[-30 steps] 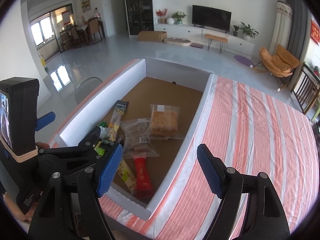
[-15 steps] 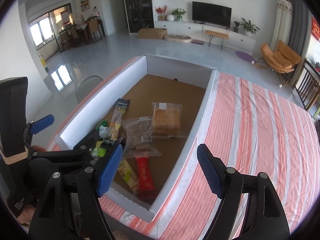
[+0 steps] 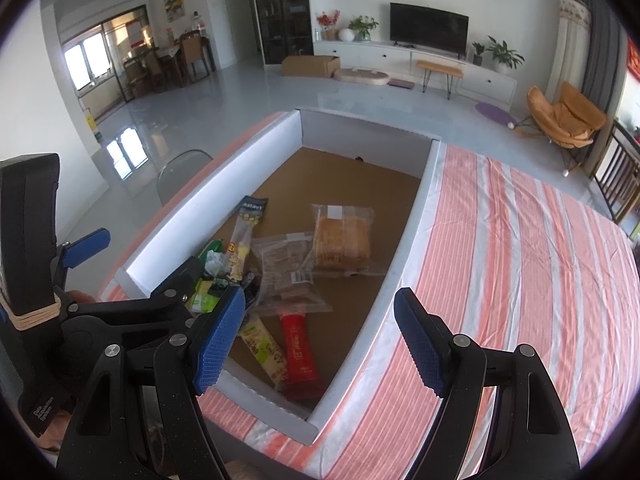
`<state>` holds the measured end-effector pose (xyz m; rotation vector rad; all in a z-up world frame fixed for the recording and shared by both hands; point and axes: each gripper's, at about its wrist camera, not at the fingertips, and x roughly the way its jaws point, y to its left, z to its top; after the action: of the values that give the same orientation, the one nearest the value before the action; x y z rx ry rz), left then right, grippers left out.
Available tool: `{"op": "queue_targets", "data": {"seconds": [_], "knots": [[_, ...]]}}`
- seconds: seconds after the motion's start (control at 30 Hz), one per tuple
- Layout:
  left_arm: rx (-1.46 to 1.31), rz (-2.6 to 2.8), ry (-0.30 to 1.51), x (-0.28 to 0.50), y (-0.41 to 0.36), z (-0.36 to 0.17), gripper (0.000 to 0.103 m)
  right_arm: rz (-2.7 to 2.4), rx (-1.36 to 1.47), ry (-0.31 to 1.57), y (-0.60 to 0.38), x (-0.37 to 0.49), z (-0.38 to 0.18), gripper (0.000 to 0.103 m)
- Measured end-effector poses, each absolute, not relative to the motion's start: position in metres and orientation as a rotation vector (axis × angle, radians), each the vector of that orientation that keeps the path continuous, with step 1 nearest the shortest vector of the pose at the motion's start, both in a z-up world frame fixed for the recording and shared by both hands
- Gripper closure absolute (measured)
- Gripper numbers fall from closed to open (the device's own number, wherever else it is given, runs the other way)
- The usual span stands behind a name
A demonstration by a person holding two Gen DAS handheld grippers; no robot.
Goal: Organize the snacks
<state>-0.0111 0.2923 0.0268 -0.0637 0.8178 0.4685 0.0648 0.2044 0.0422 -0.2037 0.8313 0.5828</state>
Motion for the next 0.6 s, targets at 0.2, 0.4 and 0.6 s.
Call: {"op": "queue_targets", "data": {"seconds": [0.2,0.4,0.6], "knots": [[-0.040,0.478,0.817,-0.0106,0.2883,0.0267,0.000,0.582,-0.195,0.838,0.2041,0.0651,0.0422,0.023],[-0.036,0.486,0.818,-0.0097,0.2888,0.0267,0.000,0.584,-0.196,0.842,0.2040,0.0655,0.0419,0.023],[-0.044,0.479,0.821,-0.0093,0.2892,0.0262,0.000,0.590,-0.195,0.847,0.2054,0.0659,0.0409,0.023]]}}
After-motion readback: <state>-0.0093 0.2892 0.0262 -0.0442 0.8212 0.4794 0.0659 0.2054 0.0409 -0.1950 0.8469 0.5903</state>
